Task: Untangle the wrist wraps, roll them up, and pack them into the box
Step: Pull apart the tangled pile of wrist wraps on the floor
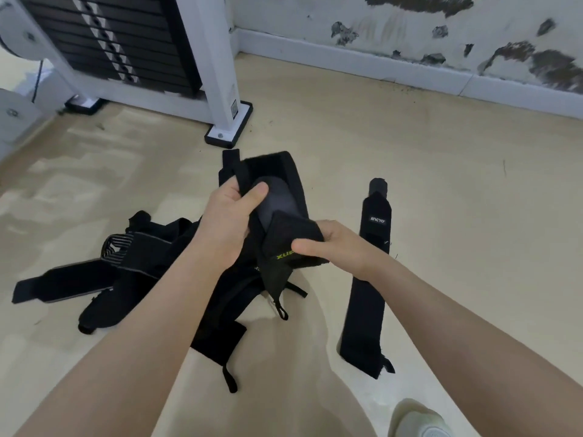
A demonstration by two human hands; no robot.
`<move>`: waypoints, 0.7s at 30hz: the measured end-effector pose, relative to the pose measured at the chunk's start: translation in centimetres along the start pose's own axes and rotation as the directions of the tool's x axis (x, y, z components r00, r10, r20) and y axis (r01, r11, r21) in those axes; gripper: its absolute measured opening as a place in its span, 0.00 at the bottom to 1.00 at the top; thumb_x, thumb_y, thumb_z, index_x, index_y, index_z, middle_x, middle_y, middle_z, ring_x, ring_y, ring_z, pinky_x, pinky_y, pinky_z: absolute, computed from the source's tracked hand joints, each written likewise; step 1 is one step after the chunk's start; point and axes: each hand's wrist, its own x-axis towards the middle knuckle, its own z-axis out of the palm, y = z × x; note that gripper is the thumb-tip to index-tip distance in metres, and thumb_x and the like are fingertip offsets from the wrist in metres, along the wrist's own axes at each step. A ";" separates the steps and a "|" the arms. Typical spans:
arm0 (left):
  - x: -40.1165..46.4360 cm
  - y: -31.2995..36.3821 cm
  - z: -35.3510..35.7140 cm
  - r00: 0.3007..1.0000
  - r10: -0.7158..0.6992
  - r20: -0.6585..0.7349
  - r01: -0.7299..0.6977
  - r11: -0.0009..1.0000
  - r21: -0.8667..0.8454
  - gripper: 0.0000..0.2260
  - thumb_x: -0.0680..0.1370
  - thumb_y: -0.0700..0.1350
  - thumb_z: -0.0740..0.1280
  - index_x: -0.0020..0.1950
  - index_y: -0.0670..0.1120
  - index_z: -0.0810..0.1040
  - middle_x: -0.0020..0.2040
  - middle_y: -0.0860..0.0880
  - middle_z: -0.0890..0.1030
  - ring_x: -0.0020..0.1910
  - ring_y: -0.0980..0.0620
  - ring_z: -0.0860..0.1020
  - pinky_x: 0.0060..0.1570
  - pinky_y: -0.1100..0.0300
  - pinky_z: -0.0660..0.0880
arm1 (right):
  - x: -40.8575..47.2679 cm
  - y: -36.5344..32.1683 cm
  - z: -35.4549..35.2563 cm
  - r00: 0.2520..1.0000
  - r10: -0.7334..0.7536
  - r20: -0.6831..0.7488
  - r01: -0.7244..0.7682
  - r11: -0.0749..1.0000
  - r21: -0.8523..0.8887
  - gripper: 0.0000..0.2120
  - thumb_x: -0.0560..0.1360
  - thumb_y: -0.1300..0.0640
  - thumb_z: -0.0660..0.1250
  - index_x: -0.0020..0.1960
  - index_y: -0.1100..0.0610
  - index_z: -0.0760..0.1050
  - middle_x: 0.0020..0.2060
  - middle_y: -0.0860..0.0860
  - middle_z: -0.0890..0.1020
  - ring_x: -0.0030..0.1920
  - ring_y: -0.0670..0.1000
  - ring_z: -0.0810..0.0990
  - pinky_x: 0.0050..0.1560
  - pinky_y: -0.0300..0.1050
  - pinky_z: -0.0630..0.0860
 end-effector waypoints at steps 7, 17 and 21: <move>1.6 -0.1 4.6 0.997 -0.038 -0.068 0.032 0.996 -0.083 0.09 0.81 0.40 0.60 0.58 0.44 0.77 0.47 0.48 0.82 0.45 0.52 0.81 0.44 0.58 0.80 | -1.5 1.5 -0.6 0.987 0.089 0.137 -0.120 0.964 0.238 0.13 0.74 0.59 0.68 0.58 0.52 0.74 0.53 0.47 0.81 0.56 0.48 0.79 0.58 0.40 0.75; 2.9 -0.9 9.1 0.976 -0.103 -0.190 0.046 0.958 -0.282 0.06 0.82 0.46 0.60 0.55 0.51 0.76 0.55 0.47 0.80 0.54 0.48 0.79 0.57 0.47 0.77 | -5.4 3.3 -4.4 0.943 0.183 0.279 -0.320 0.733 0.600 0.19 0.70 0.50 0.67 0.58 0.57 0.77 0.55 0.54 0.83 0.54 0.54 0.82 0.57 0.51 0.78; 2.8 -1.9 10.8 0.939 -0.328 0.100 0.343 0.903 -0.260 0.16 0.79 0.56 0.62 0.60 0.47 0.77 0.57 0.45 0.82 0.56 0.47 0.80 0.61 0.49 0.74 | -6.3 4.2 -6.4 0.991 0.128 0.032 -0.114 0.708 0.697 0.19 0.69 0.56 0.67 0.60 0.55 0.75 0.51 0.54 0.83 0.49 0.54 0.83 0.49 0.49 0.80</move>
